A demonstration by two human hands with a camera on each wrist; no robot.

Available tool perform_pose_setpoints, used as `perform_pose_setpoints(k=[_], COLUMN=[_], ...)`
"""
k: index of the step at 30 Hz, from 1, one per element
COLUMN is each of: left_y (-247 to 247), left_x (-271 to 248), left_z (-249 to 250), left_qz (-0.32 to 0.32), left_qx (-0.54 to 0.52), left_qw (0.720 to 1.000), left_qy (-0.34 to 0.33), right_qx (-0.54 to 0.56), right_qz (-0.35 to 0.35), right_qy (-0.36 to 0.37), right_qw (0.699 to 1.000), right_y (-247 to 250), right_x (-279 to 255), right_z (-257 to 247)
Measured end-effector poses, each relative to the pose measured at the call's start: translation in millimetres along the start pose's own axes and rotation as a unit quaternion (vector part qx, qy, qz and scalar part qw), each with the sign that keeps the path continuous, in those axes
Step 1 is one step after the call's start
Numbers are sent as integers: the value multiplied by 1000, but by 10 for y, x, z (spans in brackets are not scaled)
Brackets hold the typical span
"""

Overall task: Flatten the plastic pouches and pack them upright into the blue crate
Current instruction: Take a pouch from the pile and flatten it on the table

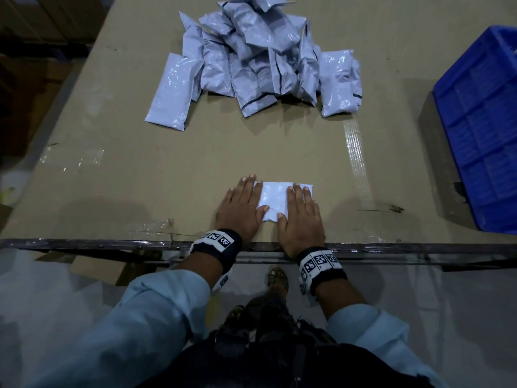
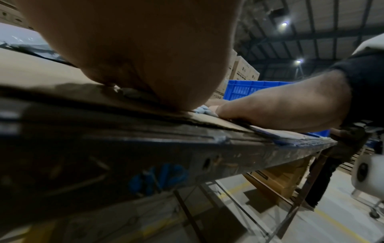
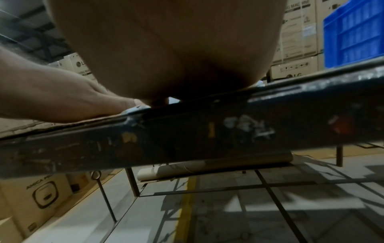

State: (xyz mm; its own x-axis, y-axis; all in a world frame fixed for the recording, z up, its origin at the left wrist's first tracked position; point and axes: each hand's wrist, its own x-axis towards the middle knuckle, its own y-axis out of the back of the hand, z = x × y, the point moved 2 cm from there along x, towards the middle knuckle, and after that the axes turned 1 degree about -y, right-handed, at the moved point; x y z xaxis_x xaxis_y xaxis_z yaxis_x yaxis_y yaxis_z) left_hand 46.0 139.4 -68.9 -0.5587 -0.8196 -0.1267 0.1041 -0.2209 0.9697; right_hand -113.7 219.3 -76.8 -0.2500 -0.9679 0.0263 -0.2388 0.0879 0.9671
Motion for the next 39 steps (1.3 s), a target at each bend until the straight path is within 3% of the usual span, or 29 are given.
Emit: perform_pose_setpoints(k=[7, 9, 12, 15, 24, 31, 33, 36, 39], left_y=[12, 34, -2, -55, -12, 34, 52, -15, -64], left_x=[-42, 3, 33, 11, -86, -73, -19, 18, -16], left_z=[-95, -56, 28, 34, -155, -83, -53, -23, -18], left_qz=[8, 1, 7, -7, -2, -13, -11, -9, -23], left_qx=[59, 79, 103, 51, 9, 76, 89, 51, -5], left_qw=[997, 997, 992, 992, 999, 997, 996, 994, 994], left_qy=[49, 25, -74, -112, -42, 6, -11, -100, -110], right_qx=[-59, -65, -59, -32, -12, -24, -37, -27, -11], right_qz=[-26, -38, -33, -15, -10, -21, -26, -40, -53], right_qy=[-39, -40, 38, 54, 23, -5, 13, 78, 73], right_qw=[997, 996, 997, 998, 1000, 999, 999, 996, 996], right_y=[71, 122, 84, 22, 101, 105, 126, 83, 11], right_x=[29, 53, 41, 1, 2, 40, 71, 46, -15], right_z=[-52, -100, -130, -78, 87, 26, -40, -113, -131])
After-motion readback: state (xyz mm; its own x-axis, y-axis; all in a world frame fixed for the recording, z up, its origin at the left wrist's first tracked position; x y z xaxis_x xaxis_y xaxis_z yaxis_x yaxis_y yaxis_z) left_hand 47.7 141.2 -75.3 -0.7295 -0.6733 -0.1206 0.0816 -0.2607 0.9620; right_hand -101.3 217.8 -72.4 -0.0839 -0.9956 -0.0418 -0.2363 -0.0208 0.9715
